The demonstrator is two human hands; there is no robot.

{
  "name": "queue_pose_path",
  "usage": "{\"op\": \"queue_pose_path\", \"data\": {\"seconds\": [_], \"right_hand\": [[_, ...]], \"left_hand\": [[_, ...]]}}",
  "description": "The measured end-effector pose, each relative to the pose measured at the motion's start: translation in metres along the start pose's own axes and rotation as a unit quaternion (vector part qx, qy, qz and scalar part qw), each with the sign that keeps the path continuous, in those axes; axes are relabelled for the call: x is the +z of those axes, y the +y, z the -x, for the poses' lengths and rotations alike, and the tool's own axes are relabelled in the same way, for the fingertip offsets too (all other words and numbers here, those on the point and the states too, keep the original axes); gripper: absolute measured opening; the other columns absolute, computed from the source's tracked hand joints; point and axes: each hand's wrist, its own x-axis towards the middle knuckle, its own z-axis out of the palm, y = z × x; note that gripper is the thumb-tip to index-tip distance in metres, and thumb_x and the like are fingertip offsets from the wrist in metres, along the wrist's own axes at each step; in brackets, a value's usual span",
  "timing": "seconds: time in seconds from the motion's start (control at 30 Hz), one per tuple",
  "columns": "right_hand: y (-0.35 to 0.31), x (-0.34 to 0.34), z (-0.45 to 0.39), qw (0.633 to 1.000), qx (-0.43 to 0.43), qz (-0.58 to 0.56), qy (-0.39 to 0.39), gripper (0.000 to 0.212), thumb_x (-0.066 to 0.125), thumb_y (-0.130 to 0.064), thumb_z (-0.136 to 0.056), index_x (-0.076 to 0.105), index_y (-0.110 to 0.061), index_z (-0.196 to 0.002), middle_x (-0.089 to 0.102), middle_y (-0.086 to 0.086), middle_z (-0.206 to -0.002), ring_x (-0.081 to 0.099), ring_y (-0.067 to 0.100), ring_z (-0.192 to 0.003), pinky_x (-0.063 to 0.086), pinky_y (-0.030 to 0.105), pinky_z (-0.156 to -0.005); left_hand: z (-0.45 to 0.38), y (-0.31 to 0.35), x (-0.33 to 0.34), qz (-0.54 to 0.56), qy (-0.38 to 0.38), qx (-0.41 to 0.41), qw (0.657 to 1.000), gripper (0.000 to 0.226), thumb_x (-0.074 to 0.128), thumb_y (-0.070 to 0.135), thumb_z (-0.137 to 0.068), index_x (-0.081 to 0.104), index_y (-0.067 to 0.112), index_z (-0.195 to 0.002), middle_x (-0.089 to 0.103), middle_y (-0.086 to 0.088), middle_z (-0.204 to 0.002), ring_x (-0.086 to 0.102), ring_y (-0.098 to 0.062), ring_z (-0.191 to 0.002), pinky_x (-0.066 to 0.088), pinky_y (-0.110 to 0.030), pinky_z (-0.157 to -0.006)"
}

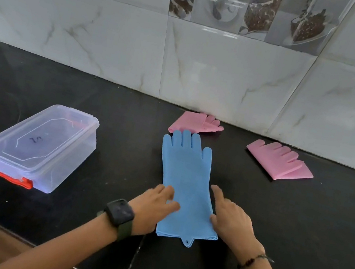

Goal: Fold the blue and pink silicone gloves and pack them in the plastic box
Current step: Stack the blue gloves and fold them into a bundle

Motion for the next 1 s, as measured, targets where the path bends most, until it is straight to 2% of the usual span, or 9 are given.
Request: {"op": "queue_pose_path", "data": {"seconds": [0.2,0.3,0.43,0.53,0.6,0.73,0.87,0.93,1.0], "right_hand": [[0.043,0.009,0.013,0.940,-0.307,0.150,0.006,0.059,0.053,-0.010,-0.082,0.038,-0.036,-0.133,0.030,0.001,-0.150,0.033,0.024,-0.135,0.049,0.030,-0.096],[0.055,0.009,0.010,0.900,-0.397,0.167,0.066,0.046,0.072,-0.022,-0.068,0.062,-0.032,-0.111,0.060,-0.001,-0.131,0.057,0.021,-0.122,0.056,0.024,-0.087],[0.055,0.011,0.003,0.862,-0.458,0.165,0.145,0.022,0.073,-0.022,-0.071,0.071,-0.024,-0.094,0.070,-0.005,-0.115,0.064,0.019,-0.112,0.055,0.025,-0.089],[0.052,0.019,0.000,0.902,-0.401,-0.021,0.157,0.016,0.066,-0.005,-0.077,0.070,-0.014,-0.090,0.072,-0.002,-0.104,0.066,0.019,-0.103,0.057,0.030,-0.085],[0.046,0.019,-0.007,0.925,-0.307,-0.168,0.149,0.018,0.058,0.001,-0.082,0.068,-0.010,-0.092,0.071,0.002,-0.093,0.067,0.017,-0.089,0.056,0.034,-0.076],[0.022,0.002,-0.037,0.910,-0.171,-0.338,0.170,0.020,0.054,-0.003,-0.090,0.057,-0.014,-0.074,0.057,-0.005,-0.061,0.051,0.005,-0.051,0.039,0.011,-0.050],[-0.002,-0.001,-0.081,0.922,-0.047,-0.337,0.187,0.015,0.052,-0.011,-0.090,0.051,-0.010,-0.075,0.053,0.001,-0.060,0.043,0.010,-0.049,0.034,0.021,-0.048],[-0.008,0.002,-0.094,0.936,0.012,-0.303,0.177,0.013,0.050,-0.014,-0.088,0.047,-0.015,-0.075,0.054,0.000,-0.062,0.048,0.016,-0.054,0.034,0.028,-0.050],[-0.012,0.005,-0.102,0.941,0.056,-0.283,0.176,0.012,0.047,-0.016,-0.086,0.044,-0.017,-0.075,0.051,-0.002,-0.061,0.048,0.017,-0.055,0.034,0.028,-0.049]], "left_hand": [[0.022,-0.011,0.009,-0.073,0.060,0.218,0.972,0.036,0.062,0.011,-0.070,0.064,0.015,-0.106,0.065,0.001,-0.109,0.062,-0.016,-0.102,0.051,-0.020,-0.091],[0.022,-0.013,0.019,-0.119,0.088,0.231,0.962,0.031,0.073,0.025,-0.060,0.073,0.023,-0.091,0.070,0.013,-0.091,0.067,-0.004,-0.087,0.053,-0.012,-0.081],[0.020,-0.010,0.027,-0.063,0.148,0.220,0.962,0.019,0.060,0.017,-0.076,0.073,0.022,-0.089,0.071,0.010,-0.090,0.069,-0.008,-0.087,0.054,-0.015,-0.081],[0.021,-0.010,0.026,-0.003,0.169,0.170,0.971,0.026,0.045,0.014,-0.083,0.070,0.020,-0.092,0.070,0.008,-0.097,0.065,-0.008,-0.093,0.050,-0.016,-0.088],[0.016,-0.008,0.027,0.208,0.182,0.083,0.957,0.024,0.042,0.006,-0.091,0.064,0.013,-0.098,0.066,-0.001,-0.102,0.060,-0.013,-0.095,0.047,-0.019,-0.088],[-0.007,-0.012,0.011,0.526,0.246,-0.150,0.800,0.023,0.037,0.011,-0.099,0.054,0.025,-0.096,0.063,0.003,-0.090,0.059,-0.009,-0.077,0.048,-0.023,-0.074],[-0.046,-0.022,-0.008,0.665,0.287,-0.245,0.645,0.013,0.035,0.036,-0.098,0.047,0.031,-0.096,0.059,0.004,-0.095,0.061,-0.007,-0.082,0.054,-0.025,-0.072],[-0.061,-0.025,-0.012,0.676,0.251,-0.276,0.636,0.021,0.042,0.041,-0.095,0.036,0.032,-0.113,0.057,0.006,-0.093,0.059,-0.008,-0.083,0.049,-0.025,-0.075],[-0.073,-0.030,-0.009,0.603,0.217,-0.289,0.712,0.053,0.054,0.020,-0.092,0.021,0.026,-0.132,0.062,0.002,-0.095,0.063,-0.014,-0.085,0.051,-0.027,-0.076]]}}
